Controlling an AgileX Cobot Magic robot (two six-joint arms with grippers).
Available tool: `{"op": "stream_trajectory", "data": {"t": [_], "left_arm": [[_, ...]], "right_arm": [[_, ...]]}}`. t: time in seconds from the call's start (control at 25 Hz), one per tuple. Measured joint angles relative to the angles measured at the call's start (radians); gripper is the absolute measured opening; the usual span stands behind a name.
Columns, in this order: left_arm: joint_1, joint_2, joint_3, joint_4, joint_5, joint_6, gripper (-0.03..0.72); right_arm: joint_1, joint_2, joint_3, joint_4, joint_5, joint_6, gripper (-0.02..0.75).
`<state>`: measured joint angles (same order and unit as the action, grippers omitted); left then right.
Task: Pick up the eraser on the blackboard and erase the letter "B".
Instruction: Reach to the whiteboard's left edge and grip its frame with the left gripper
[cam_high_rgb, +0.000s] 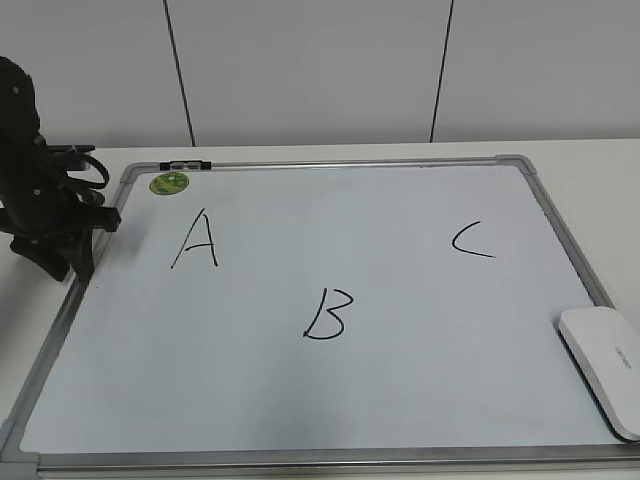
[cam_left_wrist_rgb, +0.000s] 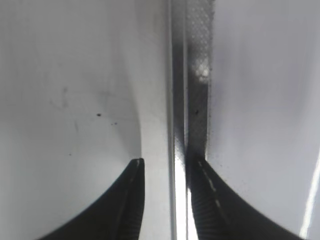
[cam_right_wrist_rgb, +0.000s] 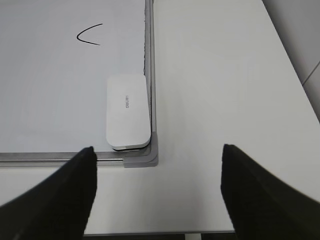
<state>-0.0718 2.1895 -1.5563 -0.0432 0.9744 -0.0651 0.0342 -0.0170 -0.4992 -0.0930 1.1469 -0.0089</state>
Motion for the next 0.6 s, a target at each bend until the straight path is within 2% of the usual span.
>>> {"op": "stream_trajectory", "data": {"t": [0.12, 0.36, 0.6], "left_arm": [[0.000, 0.001, 0.000, 0.000, 0.000, 0.000, 0.229], [0.000, 0.002, -0.002, -0.008, 0.000, -0.002, 0.051], [0.000, 0.002, -0.002, -0.013, -0.002, -0.008, 0.034]], "right_arm": [[0.000, 0.000, 0.000, 0.000, 0.000, 0.000, 0.573], [0.000, 0.000, 0.000, 0.000, 0.000, 0.000, 0.573], [0.000, 0.000, 0.000, 0.000, 0.000, 0.000, 0.573]]}}
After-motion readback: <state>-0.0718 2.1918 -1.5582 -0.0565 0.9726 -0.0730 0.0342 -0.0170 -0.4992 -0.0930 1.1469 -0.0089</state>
